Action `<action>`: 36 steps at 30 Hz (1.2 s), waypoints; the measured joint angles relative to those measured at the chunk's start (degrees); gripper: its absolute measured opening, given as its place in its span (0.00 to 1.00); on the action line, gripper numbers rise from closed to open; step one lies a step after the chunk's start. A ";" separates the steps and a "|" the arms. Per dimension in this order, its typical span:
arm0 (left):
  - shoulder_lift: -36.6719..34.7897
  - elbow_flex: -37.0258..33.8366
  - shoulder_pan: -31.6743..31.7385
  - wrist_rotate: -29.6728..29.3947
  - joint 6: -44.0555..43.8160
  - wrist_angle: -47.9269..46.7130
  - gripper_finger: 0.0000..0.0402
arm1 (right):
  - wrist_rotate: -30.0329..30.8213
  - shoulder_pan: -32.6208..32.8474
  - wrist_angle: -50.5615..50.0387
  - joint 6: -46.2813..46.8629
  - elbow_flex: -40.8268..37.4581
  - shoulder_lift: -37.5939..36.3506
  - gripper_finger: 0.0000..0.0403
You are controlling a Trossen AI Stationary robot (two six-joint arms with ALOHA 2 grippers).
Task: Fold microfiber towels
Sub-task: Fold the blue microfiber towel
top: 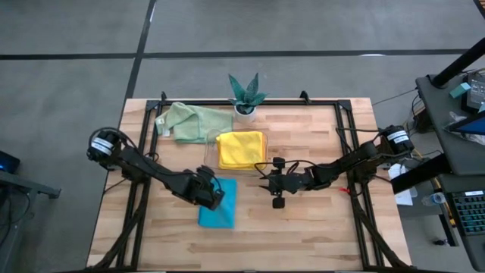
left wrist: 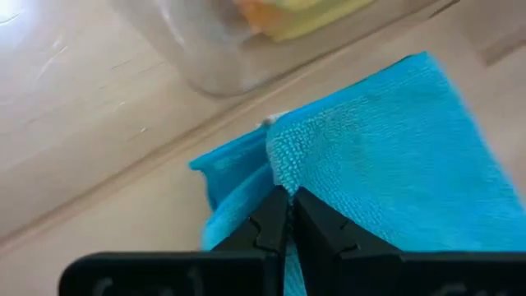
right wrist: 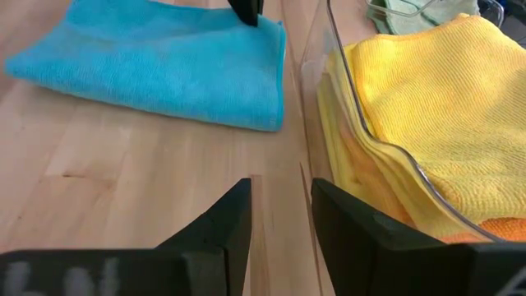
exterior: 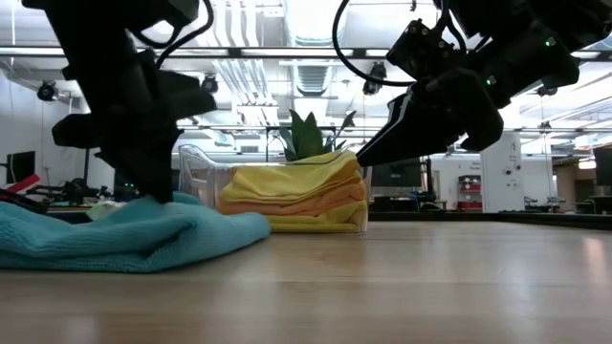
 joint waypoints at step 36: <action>-1.74 -2.48 -0.30 3.66 -2.24 1.49 0.41 | 0.00 0.00 0.02 -0.02 -0.02 0.02 0.29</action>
